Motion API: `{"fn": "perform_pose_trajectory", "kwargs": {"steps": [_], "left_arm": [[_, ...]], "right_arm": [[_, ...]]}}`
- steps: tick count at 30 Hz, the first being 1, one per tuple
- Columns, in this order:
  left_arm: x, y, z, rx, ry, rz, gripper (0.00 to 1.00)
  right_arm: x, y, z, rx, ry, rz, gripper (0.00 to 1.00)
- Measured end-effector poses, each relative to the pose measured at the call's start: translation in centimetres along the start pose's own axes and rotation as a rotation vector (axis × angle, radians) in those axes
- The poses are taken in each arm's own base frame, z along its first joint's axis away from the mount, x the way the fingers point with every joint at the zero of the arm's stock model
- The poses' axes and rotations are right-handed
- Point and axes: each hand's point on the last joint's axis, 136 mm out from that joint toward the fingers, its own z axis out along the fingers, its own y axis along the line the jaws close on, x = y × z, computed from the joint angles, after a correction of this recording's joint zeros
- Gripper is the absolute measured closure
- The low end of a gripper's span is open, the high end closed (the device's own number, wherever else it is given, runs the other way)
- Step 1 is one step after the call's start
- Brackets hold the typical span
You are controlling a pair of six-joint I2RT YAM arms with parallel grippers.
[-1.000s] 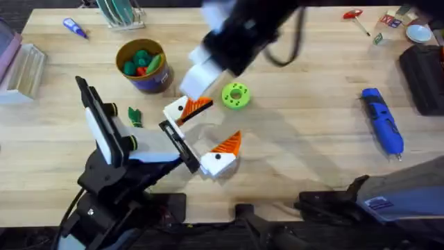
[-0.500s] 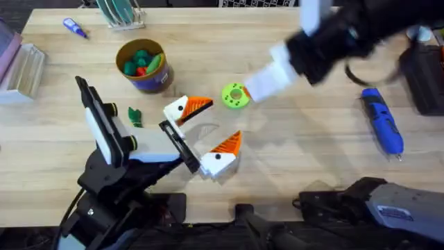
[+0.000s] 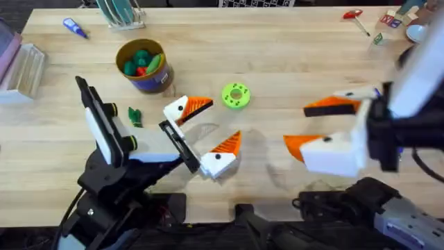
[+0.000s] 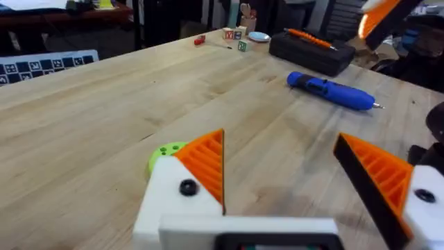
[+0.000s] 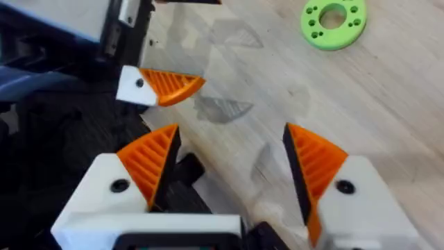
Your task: Pick up the gripper from the table and insert it into the empty holder that is missing its gripper. Then pick up a screw, insert it into the mounting hole, and use the screwdriver to tighten it. Finally, clean up the table by picking up the vegetable and placing it into the bucket.
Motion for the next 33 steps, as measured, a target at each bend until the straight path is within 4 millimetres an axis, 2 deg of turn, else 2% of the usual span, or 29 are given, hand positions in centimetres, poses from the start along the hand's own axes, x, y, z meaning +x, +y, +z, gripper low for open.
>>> {"fn": "perform_pose_trajectory", "kwargs": {"steps": [3, 9, 13, 16, 25, 30, 33], "left_arm": [[0.01, -0.01, 0.00, 0.000, 0.000, 0.000, 0.028], [0.00, 0.00, 0.00, 0.000, 0.000, 0.001, 0.183], [0.01, -0.01, 0.00, 0.000, 0.000, 0.003, 0.314], [0.00, -0.01, 0.00, 0.000, 0.000, 0.004, 0.475], [0.00, -0.01, 0.00, 0.000, 0.000, 0.004, 0.825], [0.00, -0.01, 0.00, 0.001, 0.000, 0.004, 0.977], [0.00, -0.01, 0.00, 0.001, 0.000, 0.007, 0.987]], "right_arm": [[0.41, 0.52, -0.86, -0.001, -0.037, -0.009, 0.096], [0.56, 0.68, -1.05, -0.004, -0.046, 0.008, 0.096], [0.61, 0.67, -1.02, -0.004, -0.044, 0.018, 0.096], [0.61, 0.67, -1.02, -0.005, -0.044, 0.024, 0.096], [0.65, 0.66, -1.00, -0.005, -0.043, 0.027, 0.095], [0.73, 0.66, -0.98, -0.005, -0.040, 0.029, 0.094], [0.82, 0.65, -0.97, -0.005, -0.036, 0.032, 0.094]]}}
